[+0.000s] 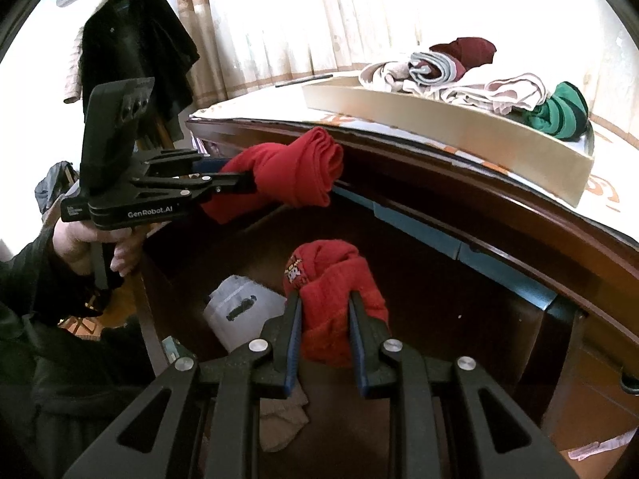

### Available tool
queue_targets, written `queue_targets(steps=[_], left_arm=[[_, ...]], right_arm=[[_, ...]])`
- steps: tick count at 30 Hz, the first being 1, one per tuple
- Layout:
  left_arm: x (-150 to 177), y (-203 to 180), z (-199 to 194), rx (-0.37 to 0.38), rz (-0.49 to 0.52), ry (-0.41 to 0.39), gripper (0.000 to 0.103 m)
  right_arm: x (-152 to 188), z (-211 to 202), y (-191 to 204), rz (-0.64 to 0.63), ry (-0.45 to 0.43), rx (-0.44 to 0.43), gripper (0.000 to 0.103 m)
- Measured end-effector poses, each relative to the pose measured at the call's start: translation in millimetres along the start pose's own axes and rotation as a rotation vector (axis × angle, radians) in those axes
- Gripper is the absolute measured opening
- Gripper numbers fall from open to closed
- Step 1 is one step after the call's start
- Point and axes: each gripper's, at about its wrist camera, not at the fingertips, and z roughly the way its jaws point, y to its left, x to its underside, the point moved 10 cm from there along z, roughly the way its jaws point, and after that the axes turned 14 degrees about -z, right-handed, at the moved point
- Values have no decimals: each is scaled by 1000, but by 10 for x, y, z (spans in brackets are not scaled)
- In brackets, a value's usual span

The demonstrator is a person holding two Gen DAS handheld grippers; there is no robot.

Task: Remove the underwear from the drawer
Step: 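Lift both red socks up out of the drawer, then carry both red socks over the cardboard tray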

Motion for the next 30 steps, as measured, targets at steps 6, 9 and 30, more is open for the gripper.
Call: queue_targets(steps=[6, 9, 30], left_arm=[[-48, 3, -55, 7, -15, -30, 30], [-68, 5, -68, 13, -28, -36, 30], [-501, 28, -356, 16, -48, -131, 30]], right_arm=[[-48, -81, -1, -11, -43, 20, 24], [-74, -127, 7, -23, -66, 35, 24], [-585, -369, -45, -84, -136, 69, 24]])
